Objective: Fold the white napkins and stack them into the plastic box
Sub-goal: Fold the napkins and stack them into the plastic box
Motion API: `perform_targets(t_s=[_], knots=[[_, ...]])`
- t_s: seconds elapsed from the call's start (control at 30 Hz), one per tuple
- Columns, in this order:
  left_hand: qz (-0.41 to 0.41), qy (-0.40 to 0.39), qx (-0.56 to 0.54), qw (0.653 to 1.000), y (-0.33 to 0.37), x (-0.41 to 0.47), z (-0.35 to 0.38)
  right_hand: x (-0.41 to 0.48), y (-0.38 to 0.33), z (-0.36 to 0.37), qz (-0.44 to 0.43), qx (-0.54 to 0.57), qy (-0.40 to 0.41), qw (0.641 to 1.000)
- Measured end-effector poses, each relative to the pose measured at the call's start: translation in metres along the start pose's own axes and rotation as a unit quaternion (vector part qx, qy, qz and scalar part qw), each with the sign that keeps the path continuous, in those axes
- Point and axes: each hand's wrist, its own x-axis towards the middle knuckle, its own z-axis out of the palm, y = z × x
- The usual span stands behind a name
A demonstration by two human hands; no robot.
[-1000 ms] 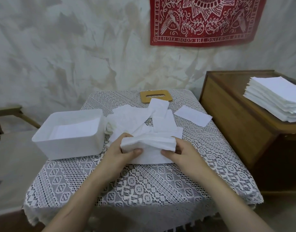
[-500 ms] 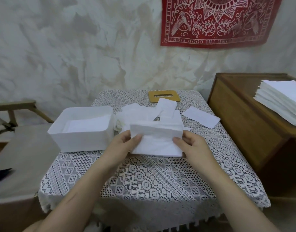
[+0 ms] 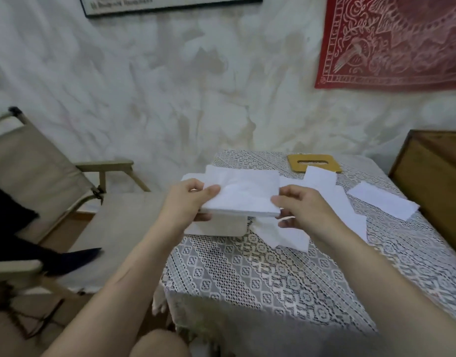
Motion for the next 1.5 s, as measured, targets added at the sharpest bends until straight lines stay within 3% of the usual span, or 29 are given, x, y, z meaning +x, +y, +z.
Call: perform_targets(t_s=[0.2,0.4,0.63,0.83,1.23,1.37,1.5], knots=[[0.047,0.019,0.169,0.984,-0.011,0.040,-0.047,0.036,-0.016,0.044,0.000,-0.050,0.028,0.998],[0.036,0.046,0.237,0.970,-0.029,0.067,-0.053,0.058,-0.002,0.057,0.018,-0.129,0.047,0.990],[0.068,0.096,0.410,0.905,-0.036,0.068,-0.053,0.065,0.002,0.064,-0.054,-0.357,0.064,0.930],[0.083,0.122,0.439,0.887,-0.036,0.066,-0.050,0.065,0.007,0.069,-0.073,-0.412,0.062,0.906],[0.123,0.106,0.408,0.898,-0.021,0.013,-0.012,0.024,0.021,0.028,-0.142,-0.318,0.058,0.936],[0.162,0.095,0.397,0.898,-0.015,-0.011,0.019,0.011,0.033,0.001,-0.139,-0.375,0.035,0.916],[0.192,0.032,0.415,0.889,-0.012,-0.037,0.063,0.002,0.043,-0.021,-0.133,-0.434,0.041,0.890]])
